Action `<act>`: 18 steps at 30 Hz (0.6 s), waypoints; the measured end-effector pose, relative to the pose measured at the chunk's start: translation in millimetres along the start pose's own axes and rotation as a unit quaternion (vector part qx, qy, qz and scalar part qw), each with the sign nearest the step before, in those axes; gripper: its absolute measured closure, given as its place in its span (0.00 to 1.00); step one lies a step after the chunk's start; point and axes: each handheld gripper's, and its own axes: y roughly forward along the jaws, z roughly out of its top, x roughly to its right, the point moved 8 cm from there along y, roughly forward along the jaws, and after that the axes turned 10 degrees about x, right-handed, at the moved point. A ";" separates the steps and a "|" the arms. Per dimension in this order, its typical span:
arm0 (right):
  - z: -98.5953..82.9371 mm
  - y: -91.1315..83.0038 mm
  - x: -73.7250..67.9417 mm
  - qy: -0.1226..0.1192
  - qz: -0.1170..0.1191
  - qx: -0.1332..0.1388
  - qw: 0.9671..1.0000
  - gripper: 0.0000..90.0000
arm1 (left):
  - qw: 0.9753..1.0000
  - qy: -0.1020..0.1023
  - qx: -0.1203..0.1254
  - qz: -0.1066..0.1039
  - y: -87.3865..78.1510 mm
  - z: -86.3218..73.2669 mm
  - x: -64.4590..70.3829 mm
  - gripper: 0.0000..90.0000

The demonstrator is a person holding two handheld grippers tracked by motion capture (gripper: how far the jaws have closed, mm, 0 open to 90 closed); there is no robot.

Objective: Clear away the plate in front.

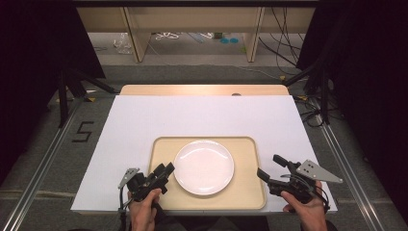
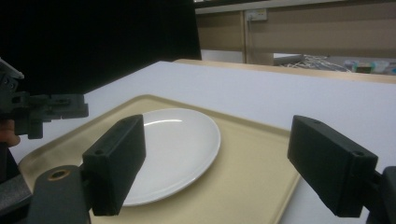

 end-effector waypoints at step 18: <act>-0.9 0.4 -0.6 0.002 -0.001 -0.002 1.000 0.20 | 0.982 0.178 -0.004 -0.057 -4.9 17.4 22.2 0.29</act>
